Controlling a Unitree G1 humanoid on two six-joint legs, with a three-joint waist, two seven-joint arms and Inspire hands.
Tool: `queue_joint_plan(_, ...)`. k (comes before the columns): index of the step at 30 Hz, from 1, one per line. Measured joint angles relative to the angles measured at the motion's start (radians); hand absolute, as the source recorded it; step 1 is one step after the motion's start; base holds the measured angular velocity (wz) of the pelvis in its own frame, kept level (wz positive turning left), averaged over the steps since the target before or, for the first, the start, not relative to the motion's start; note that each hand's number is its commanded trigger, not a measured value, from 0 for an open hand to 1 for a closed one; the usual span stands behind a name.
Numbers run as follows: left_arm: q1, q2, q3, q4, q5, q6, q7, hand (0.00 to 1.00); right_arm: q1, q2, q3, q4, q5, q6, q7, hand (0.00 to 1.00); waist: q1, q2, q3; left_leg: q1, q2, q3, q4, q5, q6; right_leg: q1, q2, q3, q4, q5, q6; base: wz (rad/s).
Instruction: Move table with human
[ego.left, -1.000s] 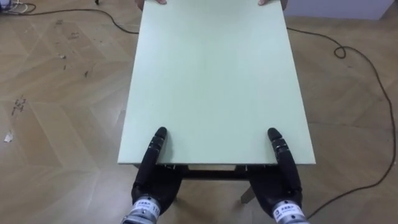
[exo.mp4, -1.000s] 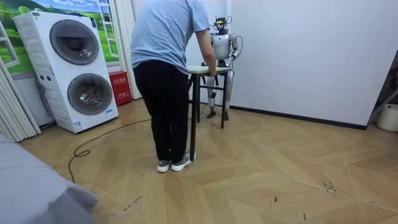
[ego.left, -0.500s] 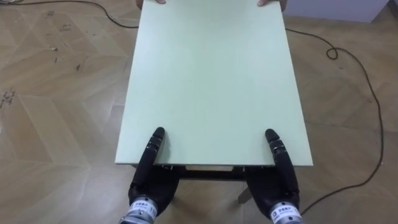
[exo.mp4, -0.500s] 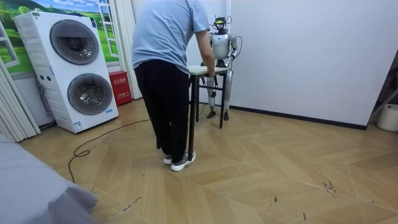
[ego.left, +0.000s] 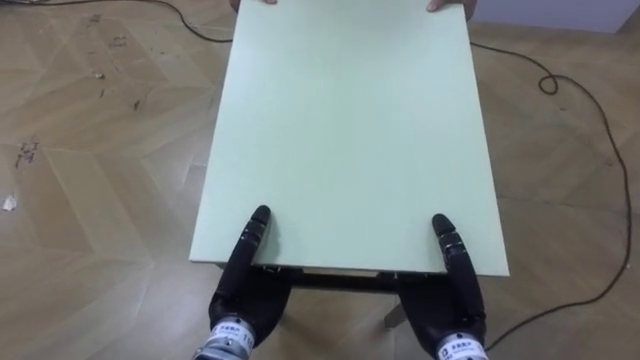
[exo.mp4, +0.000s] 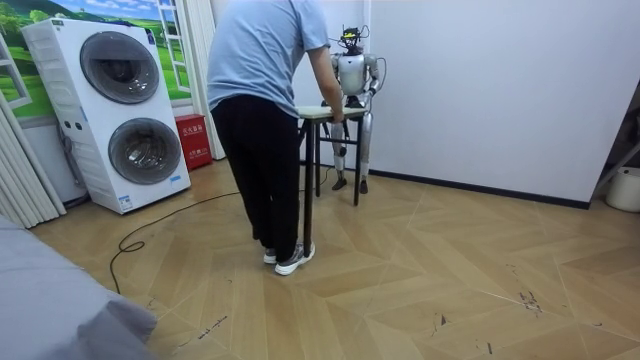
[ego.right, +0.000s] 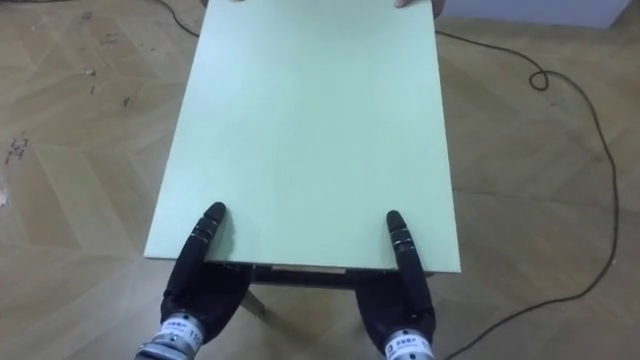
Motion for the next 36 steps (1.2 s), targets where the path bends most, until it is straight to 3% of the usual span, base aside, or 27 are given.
queue_joint_plan(5, 0.014, -0.016, 0.004, 0.024, -0.003, 0.009, 0.0, 1.0, 0.011, -0.031, -0.004, 0.0, -0.001, 0.007, 0.0, 1.0, -0.009, 0.042, -0.0032, 0.005, 0.004, -0.006, -0.008, 0.009, -0.012, 0.018, 0.001, -0.021, 0.001, -0.009, -0.013, 0.09)
queue_joint_plan(9, 0.015, -0.015, -0.003, 0.024, -0.003, 0.004, 0.0, 1.0, 0.017, -0.033, -0.005, -0.005, -0.001, 0.005, 0.005, 1.0, -0.057, 0.042, -0.0035, -0.003, 0.001, 0.0, -0.02, 0.039, -0.008, 0.019, -0.015, -0.079, 0.001, -0.012, -0.016, 0.38)
queue_joint_plan(11, 0.014, -0.017, -0.019, 0.024, -0.007, -0.011, 0.0, 1.0, 0.019, -0.038, -0.003, -0.008, -0.001, -0.006, 0.005, 1.0, -0.07, 0.043, -0.0035, -0.011, 0.005, 0.034, -0.02, 0.044, -0.004, 0.019, -0.018, -0.085, 0.002, -0.011, -0.016, 0.19)
queue_joint_plan(15, 0.014, -0.012, -0.038, 0.024, -0.009, -0.036, 0.0, 1.0, 0.019, -0.04, -0.001, -0.01, -0.001, -0.005, 0.004, 1.0, -0.083, 0.042, -0.0031, -0.01, 0.001, 0.055, -0.024, 0.045, 0.0, 0.011, -0.027, -0.078, 0.011, -0.013, -0.008, 0.01)
queue_joint_plan(19, 0.014, -0.007, -0.045, 0.026, -0.011, -0.046, 0.001, 1.0, 0.02, -0.042, 0.001, -0.01, -0.001, -0.005, 0.002, 1.0, -0.076, 0.038, -0.0002, -0.007, -0.01, 0.088, -0.019, 0.039, 0.01, -0.035, -0.057, -0.066, 0.086, -0.028, 0.0, -0.21)
queue_joint_plan(21, 0.012, -0.006, -0.044, 0.026, -0.011, -0.045, -0.001, 1.0, 0.018, -0.042, -0.004, -0.009, -0.002, 0.0, 0.008, 1.0, -0.062, 0.033, 0.0016, -0.016, -0.016, 0.113, -0.018, 0.036, 0.023, -0.086, -0.079, -0.066, 0.147, -0.027, 0.0, -0.44)
queue_joint_plan(23, 0.008, -0.008, -0.041, 0.027, -0.009, -0.042, -0.002, 1.0, 0.014, -0.038, -0.014, -0.01, -0.008, 0.011, 0.009, 1.0, -0.055, 0.022, 0.0014, -0.037, -0.034, 0.113, -0.007, 0.03, 0.047, -0.162, -0.122, -0.063, 0.261, -0.027, 0.002, -0.31)
queue_joint_plan(24, 0.005, -0.009, -0.041, 0.027, -0.008, -0.042, -0.002, 1.0, 0.014, -0.035, -0.016, -0.009, -0.008, 0.014, 0.009, 1.0, -0.055, 0.018, 0.0013, -0.048, -0.031, 0.117, 0.0, 0.027, 0.054, -0.177, -0.131, -0.057, 0.282, -0.026, 0.006, -0.14)
queue_joint_plan(25, 0.001, -0.009, -0.039, 0.028, -0.005, -0.042, -0.002, 1.0, 0.014, -0.028, -0.021, -0.009, -0.008, 0.019, 0.009, 1.0, -0.054, 0.008, 0.0003, -0.062, -0.03, 0.145, 0.013, 0.022, 0.071, -0.195, -0.143, -0.037, 0.305, -0.028, 0.027, -0.04)
queue_joint_plan(26, -0.001, -0.008, -0.034, 0.03, -0.003, -0.032, -0.002, 1.0, 0.02, -0.023, -0.024, -0.008, -0.008, 0.02, 0.009, 1.0, -0.056, -0.001, 0.0006, -0.064, -0.025, 0.19, 0.02, 0.02, 0.084, -0.205, -0.165, -0.023, 0.395, -0.057, 0.05, 0.06)
queue_joint_plan(27, -0.002, -0.006, -0.033, 0.03, -0.002, -0.021, -0.002, 1.0, 0.029, -0.02, -0.026, -0.008, -0.006, 0.018, 0.01, 1.0, -0.057, -0.006, -0.0015, -0.063, -0.026, 0.209, 0.02, 0.021, 0.09, -0.202, -0.182, -0.016, 0.462, -0.078, 0.057, 0.15)
queue_joint_plan(28, -0.005, -0.002, -0.03, 0.027, 0.002, -0.012, -0.002, 1.0, 0.034, -0.014, -0.028, -0.01, -0.002, 0.019, 0.012, 1.0, -0.053, -0.019, -0.0027, -0.064, -0.027, 0.258, 0.018, 0.025, 0.098, -0.173, -0.198, -0.01, 0.565, -0.106, 0.067, -0.11)
queue_joint_plan(29, -0.012, -0.002, -0.024, 0.025, 0.002, -0.01, -0.002, 1.0, 0.028, -0.007, -0.024, -0.012, -0.002, 0.016, 0.012, 1.0, -0.023, -0.03, -0.0055, -0.07, -0.026, 0.294, 0.018, 0.028, 0.104, -0.125, -0.206, 0.0, 0.58, -0.131, 0.07, -0.44)
queue_joint_plan(30, -0.014, 0.0, -0.016, 0.021, 0.002, -0.008, -0.002, 1.0, 0.02, -0.007, -0.02, -0.012, -0.002, 0.016, 0.012, 1.0, -0.002, -0.036, -0.0058, -0.077, -0.025, 0.314, 0.018, 0.031, 0.104, -0.098, -0.201, 0.004, 0.556, -0.147, 0.076, -0.92)
queue_joint_plan(32, -0.018, 0.003, 0.017, 0.0, 0.001, 0.003, -0.002, 1.0, -0.018, -0.007, -0.009, -0.012, -0.001, 0.019, 0.006, 1.0, 0.049, -0.038, -0.0067, -0.123, -0.002, 0.342, 0.041, 0.045, 0.101, -0.009, -0.146, 0.017, 0.324, -0.195, 0.089, -0.86)
queue_joint_plan(33, -0.019, 0.003, 0.022, -0.006, 0.002, 0.003, -0.002, 1.0, -0.024, -0.007, -0.006, -0.012, -0.001, 0.019, 0.005, 1.0, 0.058, -0.039, -0.0072, -0.135, 0.005, 0.343, 0.042, 0.052, 0.1, -0.001, -0.132, 0.01, 0.276, -0.195, 0.089, -0.52)
queue_joint_plan(36, -0.025, 0.01, 0.028, -0.022, 0.006, -0.002, -0.002, 1.0, -0.045, -0.004, -0.005, -0.01, -0.001, 0.02, 0.006, 1.0, 0.073, -0.042, -0.0079, -0.182, 0.024, 0.346, 0.034, 0.089, 0.1, 0.002, -0.085, 0.008, 0.139, -0.183, 0.061, -0.15)
